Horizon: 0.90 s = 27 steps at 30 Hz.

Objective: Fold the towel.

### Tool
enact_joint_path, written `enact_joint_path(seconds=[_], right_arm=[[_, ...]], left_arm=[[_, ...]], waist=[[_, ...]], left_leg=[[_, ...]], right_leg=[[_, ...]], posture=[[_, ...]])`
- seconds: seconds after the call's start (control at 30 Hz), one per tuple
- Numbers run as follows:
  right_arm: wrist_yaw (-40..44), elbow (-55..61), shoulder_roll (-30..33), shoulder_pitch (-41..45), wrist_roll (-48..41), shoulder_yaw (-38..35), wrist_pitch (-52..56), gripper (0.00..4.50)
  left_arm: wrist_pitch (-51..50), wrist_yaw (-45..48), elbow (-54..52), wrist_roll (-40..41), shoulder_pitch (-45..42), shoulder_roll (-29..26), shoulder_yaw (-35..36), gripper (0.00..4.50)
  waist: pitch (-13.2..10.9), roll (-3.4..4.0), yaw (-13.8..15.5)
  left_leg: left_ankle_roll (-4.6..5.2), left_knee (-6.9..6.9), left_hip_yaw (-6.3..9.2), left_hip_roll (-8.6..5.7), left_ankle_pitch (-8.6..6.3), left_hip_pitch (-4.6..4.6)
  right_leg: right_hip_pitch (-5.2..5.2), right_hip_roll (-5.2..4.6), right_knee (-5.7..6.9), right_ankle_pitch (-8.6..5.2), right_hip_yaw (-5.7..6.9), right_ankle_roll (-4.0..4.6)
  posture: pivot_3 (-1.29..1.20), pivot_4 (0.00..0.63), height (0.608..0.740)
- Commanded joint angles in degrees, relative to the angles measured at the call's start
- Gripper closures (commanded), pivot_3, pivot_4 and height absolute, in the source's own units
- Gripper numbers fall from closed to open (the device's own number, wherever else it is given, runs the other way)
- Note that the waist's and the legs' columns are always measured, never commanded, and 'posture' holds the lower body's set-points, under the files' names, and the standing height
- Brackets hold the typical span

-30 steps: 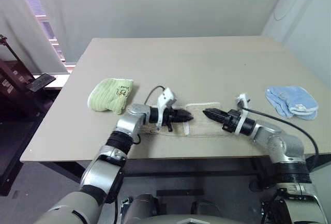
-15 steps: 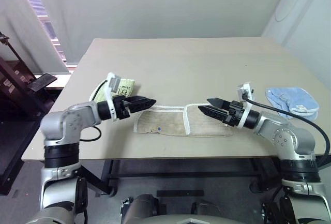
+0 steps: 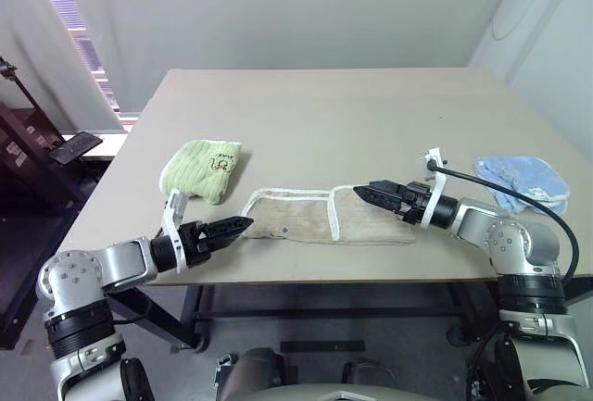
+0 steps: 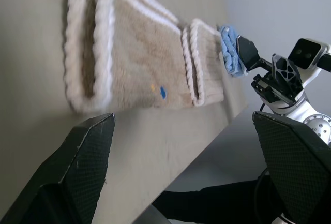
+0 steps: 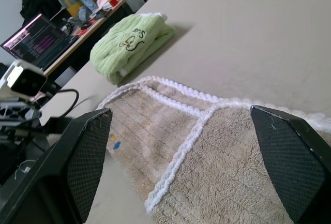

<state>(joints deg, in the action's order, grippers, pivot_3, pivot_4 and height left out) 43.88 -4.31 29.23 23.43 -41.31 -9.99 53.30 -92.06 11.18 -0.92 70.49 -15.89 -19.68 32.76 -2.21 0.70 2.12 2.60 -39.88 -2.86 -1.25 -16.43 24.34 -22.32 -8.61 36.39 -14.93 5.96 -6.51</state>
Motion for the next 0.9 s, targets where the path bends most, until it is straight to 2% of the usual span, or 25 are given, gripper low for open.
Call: enact_joint_path(seconds=[0.03, 0.13, 0.23, 0.5, 0.8, 0.9], right_arm=[[-0.76, 0.61, -0.56, 1.27, -0.70, -1.60, -0.63, 0.04], [-1.79, -0.30, -0.48, 1.83, -0.24, -2.20, -0.87, 0.04], [-2.25, -0.21, -0.12, 1.87, -0.10, -2.34, -1.11, 0.04], [-4.63, 0.12, -0.94, 0.88, 0.17, -4.04, -2.59, 0.04], [-6.62, -0.71, -1.30, 0.69, 0.96, -4.14, -4.78, 0.04], [-6.80, -1.12, -1.38, 0.63, 1.58, -3.79, -5.42, 0.00]], left_arm=[[-0.44, -9.64, 3.08, 3.70, -1.06, 3.24, 3.82, 0.02], [0.22, -18.86, 7.48, 4.25, -3.31, 7.62, 7.26, 0.02], [-0.08, -25.65, 8.28, 7.48, -3.21, 9.77, 8.80, 0.02], [10.12, -41.19, 10.03, 22.32, -1.89, 11.07, 4.90, 0.02], [21.17, -46.69, 9.67, 34.63, -0.97, 8.62, -4.92, 0.02], [23.94, -46.96, 8.78, 36.76, -0.17, 7.38, -7.68, 0.62]], waist=[[0.01, 0.01, -0.01], [0.02, 0.00, 0.01], [0.08, 0.08, 0.01], [0.10, 0.07, 0.15], [0.10, 0.08, 0.08], [0.10, 0.08, 0.09]], left_leg=[[-0.01, 0.00, 0.00, 0.00, 0.00, 0.00], [-0.04, 0.00, 0.04, 0.00, 0.02, -0.04], [-0.05, 0.00, 0.05, 0.00, 0.03, -0.06], [-0.08, 0.00, 0.05, 0.00, 0.03, -0.09], [-0.09, 0.01, 0.04, 0.00, 0.03, -0.05], [-0.09, 0.12, 0.00, -0.03, 0.03, -0.03]], right_leg=[[0.00, 0.01, -0.01, 0.02, 0.00, 0.03], [-0.01, 0.06, 0.00, 0.05, -0.01, 0.05], [0.00, 0.07, 0.01, 0.07, -0.02, 0.07], [0.01, 0.04, -0.03, 0.10, -0.13, 0.21], [-0.04, 0.06, -0.15, 0.16, -0.17, 0.37], [-0.11, 0.08, -0.25, 0.16, -0.25, 0.37]], posture=[[0.00, 0.000, 0.715], [0.00, 0.000, 0.715], [0.00, 0.000, 0.715], [0.00, 0.000, 0.715], [0.00, 0.000, 0.715], [0.00, 0.000, 0.715]])
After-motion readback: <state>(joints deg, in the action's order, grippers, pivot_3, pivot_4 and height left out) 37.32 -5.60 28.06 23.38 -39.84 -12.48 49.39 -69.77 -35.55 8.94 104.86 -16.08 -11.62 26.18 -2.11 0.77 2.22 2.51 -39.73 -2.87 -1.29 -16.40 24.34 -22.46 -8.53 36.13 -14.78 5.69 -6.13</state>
